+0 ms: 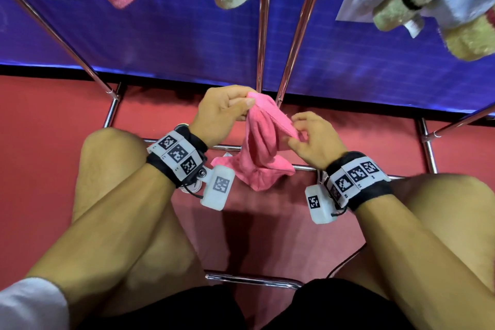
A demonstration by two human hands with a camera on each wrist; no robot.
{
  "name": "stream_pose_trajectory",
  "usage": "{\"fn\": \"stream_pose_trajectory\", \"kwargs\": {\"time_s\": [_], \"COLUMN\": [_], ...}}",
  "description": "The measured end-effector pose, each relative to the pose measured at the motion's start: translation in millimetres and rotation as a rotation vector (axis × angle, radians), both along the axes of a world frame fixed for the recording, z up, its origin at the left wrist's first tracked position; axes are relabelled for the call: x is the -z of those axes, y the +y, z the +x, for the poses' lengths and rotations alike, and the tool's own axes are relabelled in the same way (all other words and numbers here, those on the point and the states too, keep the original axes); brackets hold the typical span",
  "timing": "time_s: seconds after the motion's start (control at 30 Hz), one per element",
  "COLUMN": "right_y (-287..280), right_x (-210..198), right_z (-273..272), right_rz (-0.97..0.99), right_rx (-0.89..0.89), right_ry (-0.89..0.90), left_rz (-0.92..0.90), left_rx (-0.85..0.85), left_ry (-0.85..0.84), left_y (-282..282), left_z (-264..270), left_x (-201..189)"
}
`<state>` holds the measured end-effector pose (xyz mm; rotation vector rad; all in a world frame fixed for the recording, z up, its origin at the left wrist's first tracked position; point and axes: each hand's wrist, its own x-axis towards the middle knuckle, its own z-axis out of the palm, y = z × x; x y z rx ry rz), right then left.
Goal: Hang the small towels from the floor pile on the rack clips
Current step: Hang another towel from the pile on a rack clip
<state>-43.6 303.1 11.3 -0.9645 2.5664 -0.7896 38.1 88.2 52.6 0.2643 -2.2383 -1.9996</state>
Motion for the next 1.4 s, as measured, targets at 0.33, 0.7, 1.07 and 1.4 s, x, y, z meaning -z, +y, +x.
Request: {"fn": "stream_pose_trajectory", "kwargs": {"time_s": [0.33,0.7,1.07,1.4], "right_y": [6,-6,-10,-2], "right_x": [-8,-12,-6,-12], "right_z": [3,9,11,8], "right_rz": [-0.448,-0.402,-0.155,-0.336], "right_rx": [0.059,0.068,-0.071,0.132], "right_ry": [0.181,0.078,0.096,0.137], "left_rz": [-0.034,0.027,0.298,0.219], "left_rx": [-0.153,0.144,0.109,-0.171], "left_ry": [-0.023,-0.015,-0.126,-0.078], "left_y": [-16,7,4,-10], "left_z": [-4,4,3,-4], "left_x": [9,2,-8,-7]}}
